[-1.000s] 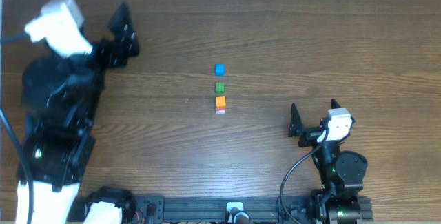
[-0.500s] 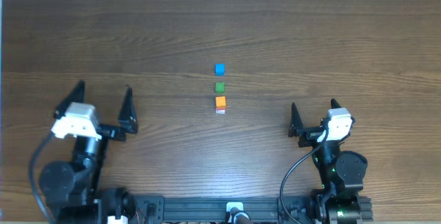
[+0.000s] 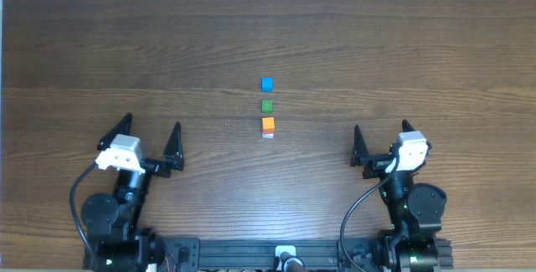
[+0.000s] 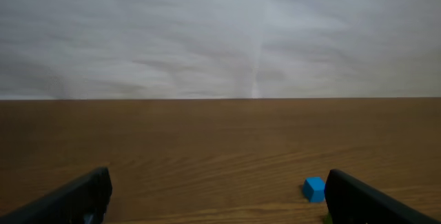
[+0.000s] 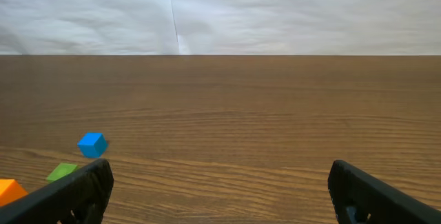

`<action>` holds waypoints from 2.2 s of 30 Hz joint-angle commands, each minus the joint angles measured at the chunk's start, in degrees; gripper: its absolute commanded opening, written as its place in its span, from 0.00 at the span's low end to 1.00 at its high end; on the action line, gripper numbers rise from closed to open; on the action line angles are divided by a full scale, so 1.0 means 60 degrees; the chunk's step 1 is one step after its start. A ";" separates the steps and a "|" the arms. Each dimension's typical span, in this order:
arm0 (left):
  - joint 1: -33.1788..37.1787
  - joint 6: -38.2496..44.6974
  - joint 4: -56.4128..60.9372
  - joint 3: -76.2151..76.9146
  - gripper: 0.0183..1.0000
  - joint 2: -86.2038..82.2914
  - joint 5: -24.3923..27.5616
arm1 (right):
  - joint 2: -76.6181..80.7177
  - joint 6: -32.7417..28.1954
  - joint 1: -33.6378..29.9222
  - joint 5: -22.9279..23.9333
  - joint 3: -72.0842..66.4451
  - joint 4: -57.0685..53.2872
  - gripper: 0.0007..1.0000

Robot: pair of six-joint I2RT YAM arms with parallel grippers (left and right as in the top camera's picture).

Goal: Stack Cubes

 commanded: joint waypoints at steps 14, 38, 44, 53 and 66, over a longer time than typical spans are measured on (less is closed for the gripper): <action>-0.0433 0.0630 0.0051 -0.0707 1.00 -0.0113 -0.1137 | -0.0080 -0.0018 0.0055 -0.0106 -0.0073 0.0011 0.99; -0.0433 0.0623 -0.0171 -0.0707 1.00 -0.0113 -0.1173 | -0.0076 0.0033 0.0051 0.0076 -0.0073 0.0051 0.99; -0.0433 0.0623 -0.0171 -0.0707 1.00 -0.0113 -0.1169 | -0.0076 -0.0022 0.0051 -0.0033 -0.0069 0.0765 0.99; -0.0433 0.0623 -0.0171 -0.0707 1.00 -0.0113 -0.1169 | -0.0047 0.0244 0.0051 -0.0754 0.0251 0.1202 0.99; -0.0433 0.0623 -0.0171 -0.0707 1.00 -0.0113 -0.1169 | 0.7686 0.0299 0.0098 -0.0678 0.6954 -0.1708 0.99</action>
